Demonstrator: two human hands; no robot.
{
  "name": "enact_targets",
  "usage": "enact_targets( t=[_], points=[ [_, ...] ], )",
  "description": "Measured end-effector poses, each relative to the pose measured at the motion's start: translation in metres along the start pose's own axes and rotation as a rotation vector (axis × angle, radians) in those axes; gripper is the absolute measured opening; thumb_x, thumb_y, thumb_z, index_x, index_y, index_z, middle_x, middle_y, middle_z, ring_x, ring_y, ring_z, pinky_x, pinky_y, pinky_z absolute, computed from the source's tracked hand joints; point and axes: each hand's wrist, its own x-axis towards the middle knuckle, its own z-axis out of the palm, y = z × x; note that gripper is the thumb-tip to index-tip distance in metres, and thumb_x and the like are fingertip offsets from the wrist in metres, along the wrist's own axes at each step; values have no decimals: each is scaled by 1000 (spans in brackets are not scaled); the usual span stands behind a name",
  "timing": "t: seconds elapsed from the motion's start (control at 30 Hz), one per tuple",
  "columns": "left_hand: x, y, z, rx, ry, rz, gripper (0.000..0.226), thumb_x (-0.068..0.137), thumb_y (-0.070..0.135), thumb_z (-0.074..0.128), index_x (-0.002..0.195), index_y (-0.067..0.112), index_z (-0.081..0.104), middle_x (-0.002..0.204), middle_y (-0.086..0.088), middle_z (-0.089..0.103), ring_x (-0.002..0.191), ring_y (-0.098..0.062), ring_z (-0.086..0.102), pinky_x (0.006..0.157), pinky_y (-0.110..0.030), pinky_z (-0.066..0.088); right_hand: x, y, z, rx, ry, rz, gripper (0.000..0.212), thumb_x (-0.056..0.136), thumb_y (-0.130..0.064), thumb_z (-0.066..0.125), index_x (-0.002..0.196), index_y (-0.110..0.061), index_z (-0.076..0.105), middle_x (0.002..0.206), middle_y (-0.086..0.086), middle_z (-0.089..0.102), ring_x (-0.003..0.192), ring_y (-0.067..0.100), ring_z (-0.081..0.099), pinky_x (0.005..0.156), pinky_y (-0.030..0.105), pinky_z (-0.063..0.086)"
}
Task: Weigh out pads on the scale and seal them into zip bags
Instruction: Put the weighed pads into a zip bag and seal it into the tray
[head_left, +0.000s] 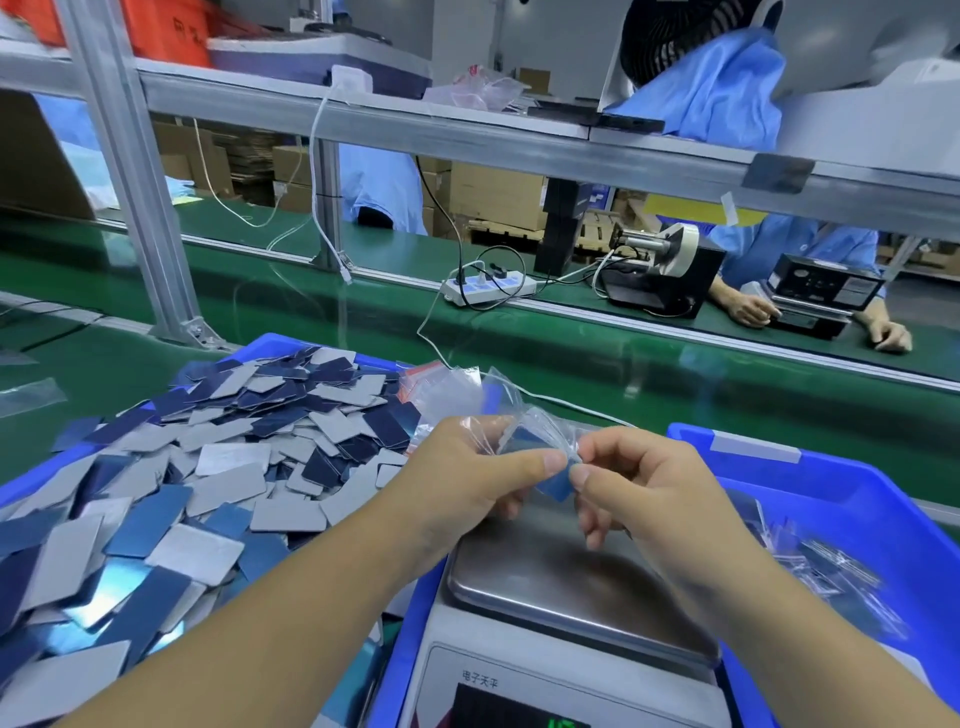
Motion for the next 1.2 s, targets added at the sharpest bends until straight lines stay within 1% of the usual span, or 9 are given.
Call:
enact_targets(
  t=[0.13,0.27,0.4,0.6,0.7,0.83,0.97,1.13,1.2],
  points=[
    [-1,1,-1,-126,-13,5,30,65,38,82,91,23,78,83,-3,69,63,-11,55,53,-20,41,-1,-3,-3,-89,-52,-35,8,79,-8,66,75,-15,69,56,8,59,46,19,56,47,29,49],
    [1,3,-1,-31,30,35,26,63,42,81,83,26,77,78,-2,65,66,-18,50,51,-22,41,-1,-1,-6,-201,-84,-32,13,84,-13,65,78,-24,67,54,6,60,48,21,56,51,34,49],
    [1,2,-1,16,27,65,24,64,41,82,82,26,76,72,0,64,59,-12,50,49,-21,41,-1,0,0,-98,-47,-19,6,76,-22,63,75,-27,67,52,7,57,43,18,51,44,28,45],
    [2,-6,5,-1,122,144,9,71,29,82,76,29,74,56,8,57,45,-8,41,42,-20,35,1,6,5,44,47,-13,14,91,1,64,82,-10,62,54,9,55,41,19,47,40,25,41],
    [1,-5,6,22,148,150,13,72,27,82,83,29,77,57,9,59,44,-7,42,42,-20,37,0,5,3,-6,-23,5,10,92,-1,65,84,-6,61,53,8,55,44,18,49,42,25,43],
    [2,-3,7,-52,203,133,28,63,35,86,89,35,76,62,6,62,45,-9,45,44,-21,38,1,1,1,-19,-36,-9,21,92,3,62,79,-12,64,52,9,54,43,18,49,42,25,43],
    [0,-2,7,-128,188,121,19,71,29,80,90,28,76,68,2,68,49,-11,57,45,-18,42,1,-2,0,23,-1,-30,17,90,3,65,79,-10,63,52,11,54,43,20,48,42,26,43],
    [-3,0,10,-51,182,124,47,72,24,86,114,15,68,57,1,65,45,-11,55,44,-19,41,-2,0,2,68,12,-84,19,90,9,61,80,-6,64,52,10,56,42,19,50,41,25,43],
    [-3,0,11,-32,213,116,56,71,27,88,120,18,64,56,2,62,44,-11,55,44,-19,41,-2,0,2,61,28,-99,22,89,8,64,77,-10,70,54,12,58,43,19,52,42,25,44]
  ],
)
